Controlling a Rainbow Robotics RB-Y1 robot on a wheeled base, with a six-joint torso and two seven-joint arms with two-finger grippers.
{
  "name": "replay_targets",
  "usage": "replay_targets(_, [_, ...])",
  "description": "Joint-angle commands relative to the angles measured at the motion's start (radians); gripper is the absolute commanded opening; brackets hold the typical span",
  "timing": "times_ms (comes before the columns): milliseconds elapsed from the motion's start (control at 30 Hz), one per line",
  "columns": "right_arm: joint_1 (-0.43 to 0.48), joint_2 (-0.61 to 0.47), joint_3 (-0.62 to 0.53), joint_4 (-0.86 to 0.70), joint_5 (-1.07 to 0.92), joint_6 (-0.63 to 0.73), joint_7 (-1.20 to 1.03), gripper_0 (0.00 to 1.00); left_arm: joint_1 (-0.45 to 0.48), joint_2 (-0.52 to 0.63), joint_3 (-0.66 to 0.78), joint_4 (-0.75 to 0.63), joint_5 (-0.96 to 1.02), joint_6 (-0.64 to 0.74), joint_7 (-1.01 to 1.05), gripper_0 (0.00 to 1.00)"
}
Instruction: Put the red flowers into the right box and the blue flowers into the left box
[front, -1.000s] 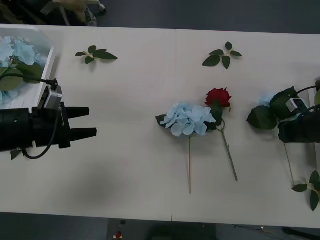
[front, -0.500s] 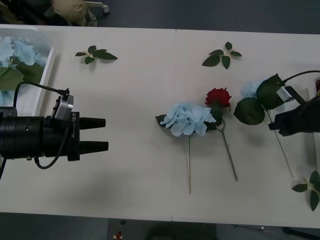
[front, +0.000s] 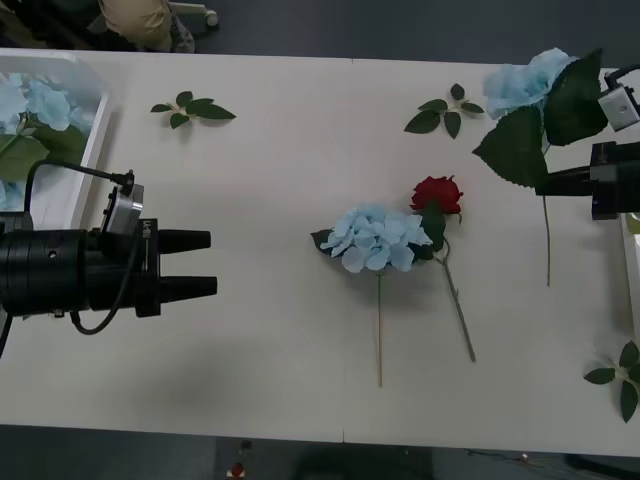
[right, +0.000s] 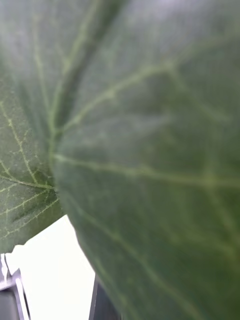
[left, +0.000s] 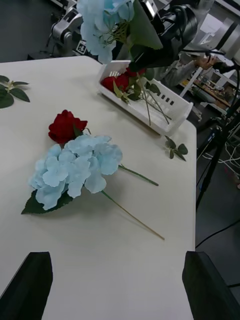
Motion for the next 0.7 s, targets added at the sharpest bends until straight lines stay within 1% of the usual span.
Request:
replay_targets(33, [-0.029, 0.076, -0.034, -0.030, -0.045, 0.036, 0.156, 0.00, 0.001, 0.032, -0.007, -0.031, 0.017, -0.014, -0.039, 0.75])
replay_targets(133, [-0.031, 0.158, -0.071, -0.035, -0.086, 0.067, 0.262, 0.00, 0.001, 0.032, -0.011, -0.028, 0.017, -0.025, -0.039, 0.75])
replay_targets(167, [-0.032, 0.170, -0.075, -0.038, -0.091, 0.070, 0.273, 0.00, 0.001, 0.032, -0.016, -0.028, 0.018, -0.027, -0.039, 0.75])
replay_targets(300, [-0.043, 0.268, -0.083, -0.079, -0.106, 0.078, 0.273, 0.00, -0.015, 0.032, -0.067, 0.018, 0.038, -0.045, -0.039, 0.75])
replay_targets(400, [-0.055, 0.313, -0.079, -0.112, -0.104, 0.085, 0.273, 0.00, -0.032, 0.032, -0.096, 0.067, 0.060, -0.067, -0.039, 0.76])
replay_targets(500, [-0.075, 0.348, -0.029, -0.153, -0.107, 0.079, 0.273, 0.00, -0.056, 0.031, -0.150, 0.150, 0.106, -0.094, -0.039, 0.76])
replay_targets(600, [-0.100, 0.354, 0.040, -0.159, -0.135, 0.062, 0.273, 0.00, -0.085, 0.031, -0.199, 0.214, 0.133, -0.122, -0.039, 0.75])
replay_targets(700, [-0.112, 0.354, 0.086, -0.159, -0.152, 0.039, 0.273, 0.00, -0.114, 0.032, -0.243, 0.262, 0.153, -0.162, -0.039, 0.76])
